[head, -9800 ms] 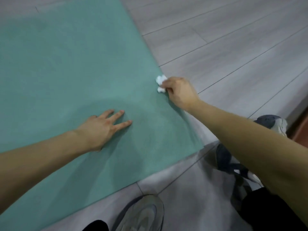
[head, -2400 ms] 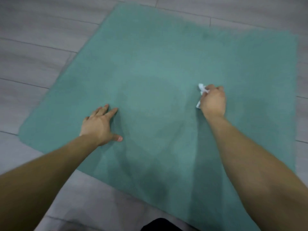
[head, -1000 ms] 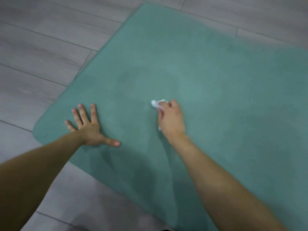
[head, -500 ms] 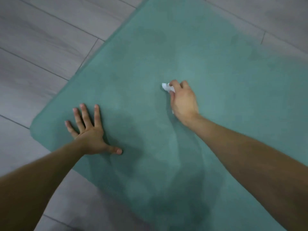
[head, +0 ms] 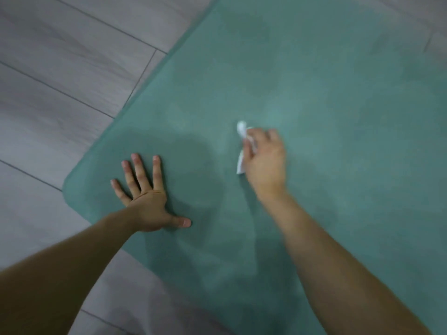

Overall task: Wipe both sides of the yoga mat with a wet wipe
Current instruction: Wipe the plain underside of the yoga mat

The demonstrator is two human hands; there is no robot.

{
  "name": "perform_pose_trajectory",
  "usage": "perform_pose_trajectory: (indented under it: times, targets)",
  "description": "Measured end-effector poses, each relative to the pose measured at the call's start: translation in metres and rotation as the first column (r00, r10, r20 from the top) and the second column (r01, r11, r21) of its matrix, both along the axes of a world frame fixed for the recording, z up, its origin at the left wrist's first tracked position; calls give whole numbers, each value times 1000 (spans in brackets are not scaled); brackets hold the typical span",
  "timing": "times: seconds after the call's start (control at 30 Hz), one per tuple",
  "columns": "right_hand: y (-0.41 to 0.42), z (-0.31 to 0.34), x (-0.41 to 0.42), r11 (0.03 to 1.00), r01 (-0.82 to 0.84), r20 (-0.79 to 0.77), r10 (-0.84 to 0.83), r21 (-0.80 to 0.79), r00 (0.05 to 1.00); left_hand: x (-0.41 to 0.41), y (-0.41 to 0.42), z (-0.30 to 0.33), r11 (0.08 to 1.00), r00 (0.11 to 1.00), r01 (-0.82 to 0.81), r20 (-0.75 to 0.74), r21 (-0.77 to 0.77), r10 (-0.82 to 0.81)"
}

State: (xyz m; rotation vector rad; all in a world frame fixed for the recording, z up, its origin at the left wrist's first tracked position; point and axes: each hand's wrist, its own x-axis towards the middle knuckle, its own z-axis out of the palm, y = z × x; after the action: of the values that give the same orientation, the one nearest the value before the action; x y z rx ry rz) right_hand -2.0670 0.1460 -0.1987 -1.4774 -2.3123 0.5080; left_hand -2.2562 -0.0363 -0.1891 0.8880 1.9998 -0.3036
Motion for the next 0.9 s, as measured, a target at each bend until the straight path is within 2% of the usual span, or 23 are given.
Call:
perform_pose_trajectory:
  times: [0.03, 0.07, 0.1, 0.13, 0.17, 0.2, 0.23, 0.27, 0.3, 0.33, 0.37, 0.4, 0.43, 0.47, 0.5, 0.53, 0.6, 0.7, 0.77, 0.83, 0.87, 0.9]
  targets:
    - [-38, -3, -19, 939, -345, -15, 345, -9, 939, 1, -1, 1, 1000, 1000, -2, -10, -9, 2]
    - [-63, 1, -30, 782, -623, 20, 623, 18, 782, 2, -1, 3, 1000, 1000, -6, -22, -14, 6]
    - [-66, 3, -32, 624, -780, 70, 777, 53, 626, 2, 0, 3, 1000, 999, -8, -36, -11, 7]
    - [-46, 3, -29, 601, -795, 86, 791, 80, 606, 2, 1, 3, 1000, 999, -6, -38, -3, 6]
    - [-18, 1, -17, 721, -690, 93, 684, 61, 723, 1, 2, 3, 1000, 1000, -4, -25, 9, 4]
    - [14, 0, -1, 876, -482, 99, 480, -2, 872, 0, 1, 2, 1000, 1000, 2, -9, 21, -1]
    - [46, -1, 18, 981, -194, 119, 190, 18, 975, 0, -2, 0, 999, 1000, 12, -3, 33, -12]
    - [70, -2, 34, 993, 100, 103, -106, 56, 989, -1, -4, -2, 999, 1000, 18, -9, 42, -18]
    - [80, -3, 43, 945, 322, 55, -325, 61, 944, -1, -2, -3, 999, 1000, 15, -9, 38, -14]
    - [71, -4, 36, 896, 440, 27, -442, 55, 897, -2, 0, -1, 1000, 1000, 5, -5, 29, -5]
    - [46, -8, 18, 910, 410, -8, -410, 65, 912, 0, 0, 1, 1000, 1000, 5, -3, 22, -5]
    - [14, -11, -5, 966, 253, -55, -251, 44, 966, 2, -1, 1, 999, 1000, 25, -7, 20, -25]
    - [-20, -14, -29, 1000, -2, -84, 4, 27, 996, 2, -1, 2, 999, 999, 46, -27, 17, -46]
    - [-51, -13, -47, 960, -280, -73, 281, 30, 957, 1, 0, 6, 999, 998, 46, -43, 13, -46]
    - [-69, -13, -57, 877, -479, -33, 480, 28, 877, -4, 2, 10, 999, 997, 39, -69, 33, -36]
    - [-69, -13, -59, 817, -576, -12, 576, 29, 817, -11, 3, 13, 995, 992, 53, -117, 79, -44]
    - [-34, -10, -40, 870, -493, -3, 493, 0, 870, -30, -3, 16, 978, 973, 102, -223, 184, -60]
    - [31, -6, 20, 990, -144, 102, 143, 3, 985, -59, -12, 16, 984, 972, 30, -236, 176, 12]
    - [55, -3, 57, 991, 126, 120, -129, 40, 984, -65, -14, 9, 995, 984, -20, -173, 97, 37]
    - [46, -7, 52, 934, 349, 89, -354, 75, 931, -66, -10, 3, 999, 991, -29, -127, 44, 34]
    - [30, -10, 32, 921, 381, 53, -386, 81, 921, -66, -7, 3, 999, 993, -28, -110, 22, 30]
    - [7, -16, 5, 941, 327, 11, -329, 85, 944, -67, -6, 2, 1000, 995, -30, -96, 8, 30]
